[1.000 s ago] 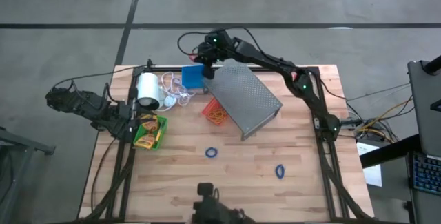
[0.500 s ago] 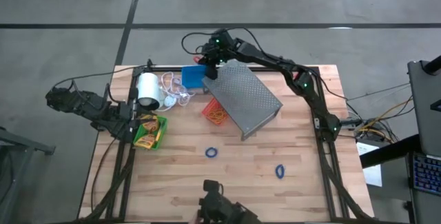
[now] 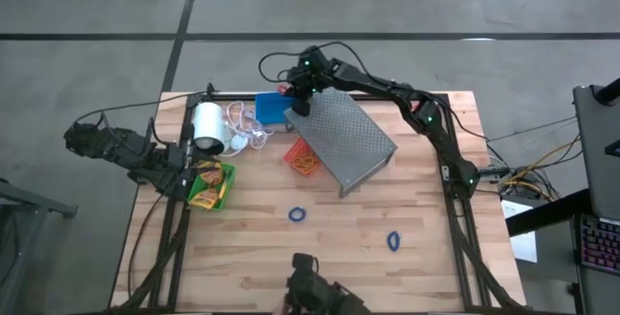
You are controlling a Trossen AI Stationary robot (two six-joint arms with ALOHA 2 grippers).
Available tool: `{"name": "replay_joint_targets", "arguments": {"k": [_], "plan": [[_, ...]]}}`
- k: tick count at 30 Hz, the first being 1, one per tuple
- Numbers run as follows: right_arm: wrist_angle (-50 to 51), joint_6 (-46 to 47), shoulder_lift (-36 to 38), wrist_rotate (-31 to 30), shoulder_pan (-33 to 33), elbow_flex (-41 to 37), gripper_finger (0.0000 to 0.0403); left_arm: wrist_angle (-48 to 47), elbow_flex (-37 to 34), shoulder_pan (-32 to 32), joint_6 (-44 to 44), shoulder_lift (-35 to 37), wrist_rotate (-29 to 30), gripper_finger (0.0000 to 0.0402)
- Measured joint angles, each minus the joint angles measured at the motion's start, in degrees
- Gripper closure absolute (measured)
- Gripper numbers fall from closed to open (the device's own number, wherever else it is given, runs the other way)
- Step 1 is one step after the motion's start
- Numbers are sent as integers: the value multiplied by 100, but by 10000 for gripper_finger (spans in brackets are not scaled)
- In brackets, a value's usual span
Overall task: Pick & Place Office Desk Supplies
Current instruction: Put the orange spring rubber band into the blue bin
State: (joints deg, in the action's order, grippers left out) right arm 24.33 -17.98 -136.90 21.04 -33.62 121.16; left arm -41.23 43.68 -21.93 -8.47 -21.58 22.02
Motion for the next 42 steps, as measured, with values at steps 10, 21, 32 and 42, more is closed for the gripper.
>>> {"name": "replay_joint_targets", "arguments": {"k": [10, 21, 32, 42], "plan": [[-616, 101, 0, 1, -27, -146, 390, 0, 0, 0, 0, 0, 0, 327], [-658, 84, 156, 368, 76, -87, 390, -2, 0, 0, 0, 0, -1, 327], [2063, -2026, 961, 2872, 136, -113, 390, -34, 0, 0, 0, -3, -2, 327], [2230, -2704, 1309, 4671, 660, -245, 390, -46, 0, -1, 0, -3, -1, 327]]}}
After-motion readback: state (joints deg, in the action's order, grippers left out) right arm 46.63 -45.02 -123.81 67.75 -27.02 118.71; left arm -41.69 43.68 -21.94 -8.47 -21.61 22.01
